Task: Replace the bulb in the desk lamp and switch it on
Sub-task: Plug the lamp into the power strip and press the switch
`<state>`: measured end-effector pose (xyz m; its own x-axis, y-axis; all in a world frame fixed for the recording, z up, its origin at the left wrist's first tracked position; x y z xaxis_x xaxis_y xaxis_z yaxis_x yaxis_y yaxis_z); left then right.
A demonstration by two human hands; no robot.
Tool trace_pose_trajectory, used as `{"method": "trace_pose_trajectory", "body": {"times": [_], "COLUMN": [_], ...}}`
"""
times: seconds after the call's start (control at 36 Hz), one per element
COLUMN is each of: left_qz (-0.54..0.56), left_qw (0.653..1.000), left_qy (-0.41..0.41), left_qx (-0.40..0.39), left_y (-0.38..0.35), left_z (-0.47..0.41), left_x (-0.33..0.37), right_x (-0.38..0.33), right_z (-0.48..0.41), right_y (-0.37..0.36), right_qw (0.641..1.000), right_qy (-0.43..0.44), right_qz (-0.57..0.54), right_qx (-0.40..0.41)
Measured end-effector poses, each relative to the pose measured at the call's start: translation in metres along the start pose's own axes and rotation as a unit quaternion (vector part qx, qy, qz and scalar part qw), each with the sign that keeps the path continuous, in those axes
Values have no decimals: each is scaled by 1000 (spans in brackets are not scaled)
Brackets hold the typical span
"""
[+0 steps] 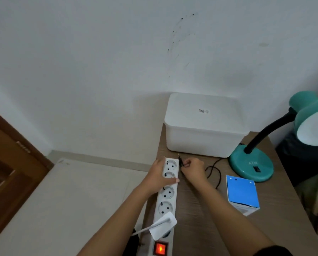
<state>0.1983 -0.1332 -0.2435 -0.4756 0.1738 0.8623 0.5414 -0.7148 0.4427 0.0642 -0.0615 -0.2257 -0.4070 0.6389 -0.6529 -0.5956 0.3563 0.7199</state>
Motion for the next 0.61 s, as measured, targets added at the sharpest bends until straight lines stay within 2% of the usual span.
{"method": "trace_pose_trajectory", "body": {"times": [0.11, 0.25, 0.42, 0.61], "left_qz": [7, 6, 29, 38], "left_qw": [1000, 1000, 999, 999], "left_qy": [-2, 6, 10, 21], "left_qx": [-2, -1, 7, 3], "left_y": [-1, -1, -1, -2], "left_z": [0, 0, 1, 2], "left_x": [1, -4, -7, -8], "right_x": [-3, -14, -27, -21], "right_z": [1, 7, 15, 19], "right_y": [7, 20, 31, 27], "right_qw": [1000, 998, 993, 992], "right_qy": [-6, 31, 85, 71], "right_qz": [-4, -54, -67, -30], "right_qx": [9, 22, -37, -98]}}
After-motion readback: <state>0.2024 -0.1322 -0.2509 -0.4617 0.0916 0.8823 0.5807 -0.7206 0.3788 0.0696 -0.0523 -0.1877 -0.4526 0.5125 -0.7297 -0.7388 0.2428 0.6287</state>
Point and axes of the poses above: each hand's wrist, its own z-axis away from the middle knuckle, its own y-axis out of the back of the hand, x = y × z, the point moved 3 cm from there along -z, towards the middle knuckle, and after that the axes turned 8 degrees about z, right-handed, at the moved point
